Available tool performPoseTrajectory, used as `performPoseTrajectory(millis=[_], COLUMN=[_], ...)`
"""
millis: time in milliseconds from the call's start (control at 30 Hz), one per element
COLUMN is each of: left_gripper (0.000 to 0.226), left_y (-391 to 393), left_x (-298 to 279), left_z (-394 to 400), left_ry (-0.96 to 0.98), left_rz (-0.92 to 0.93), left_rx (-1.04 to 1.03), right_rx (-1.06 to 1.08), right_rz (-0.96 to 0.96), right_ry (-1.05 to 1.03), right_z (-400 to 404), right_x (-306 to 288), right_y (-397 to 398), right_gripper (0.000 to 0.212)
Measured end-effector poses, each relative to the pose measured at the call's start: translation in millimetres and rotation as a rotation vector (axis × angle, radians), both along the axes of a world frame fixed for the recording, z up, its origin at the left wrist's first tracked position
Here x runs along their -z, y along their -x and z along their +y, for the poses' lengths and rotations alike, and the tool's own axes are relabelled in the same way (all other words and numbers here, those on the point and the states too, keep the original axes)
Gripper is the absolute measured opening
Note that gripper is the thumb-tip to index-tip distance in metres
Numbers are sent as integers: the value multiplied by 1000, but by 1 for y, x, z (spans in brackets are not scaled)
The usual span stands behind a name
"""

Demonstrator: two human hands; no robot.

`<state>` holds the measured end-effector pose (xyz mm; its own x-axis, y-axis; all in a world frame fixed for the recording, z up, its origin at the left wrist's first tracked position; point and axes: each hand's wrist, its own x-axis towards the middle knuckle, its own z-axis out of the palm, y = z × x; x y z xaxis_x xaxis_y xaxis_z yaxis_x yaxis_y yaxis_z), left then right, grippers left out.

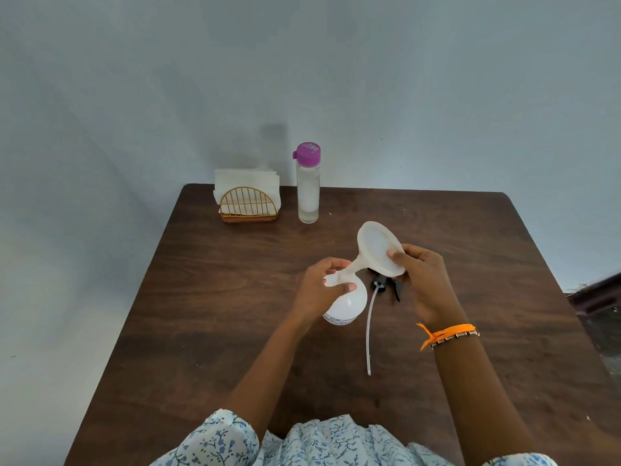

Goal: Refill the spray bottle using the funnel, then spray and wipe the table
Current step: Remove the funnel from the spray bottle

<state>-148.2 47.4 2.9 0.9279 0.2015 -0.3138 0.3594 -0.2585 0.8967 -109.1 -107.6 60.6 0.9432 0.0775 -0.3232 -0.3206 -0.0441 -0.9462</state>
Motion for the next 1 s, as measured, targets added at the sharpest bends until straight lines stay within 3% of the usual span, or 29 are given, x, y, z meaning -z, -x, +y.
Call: performPoseTrajectory(millis=[167,300,433,533,633,767,1000], left_gripper=[35,35,41,39,40,33,40], left_y=[-1,-1,-2,-2,-2,-2,-6], left_x=[3,5,5,6,5,3,-1], left_z=[-2,1,2,2,2,1,12], left_ry=[-27,-47,-57,-45,-30,3,56], left_rz=[2,-4,5,-2,8,5,4], left_rx=[-30,-20,-24,-17,-28,-28,18], right_rx=[-18,13,-35,-20,-52,-16,-25], right_rz=[50,-52,16,-16,37,5,125], right_ry=[-74,129,-14,60,-55,47,-202], right_z=[-2,-1,-1,-2,-4,-7,-5], right_x=[4,10,9,11,10,13,8], right_y=[1,1,-1,-2,-1,-4,-19], right_gripper=[19,18,21,21,13,18,13])
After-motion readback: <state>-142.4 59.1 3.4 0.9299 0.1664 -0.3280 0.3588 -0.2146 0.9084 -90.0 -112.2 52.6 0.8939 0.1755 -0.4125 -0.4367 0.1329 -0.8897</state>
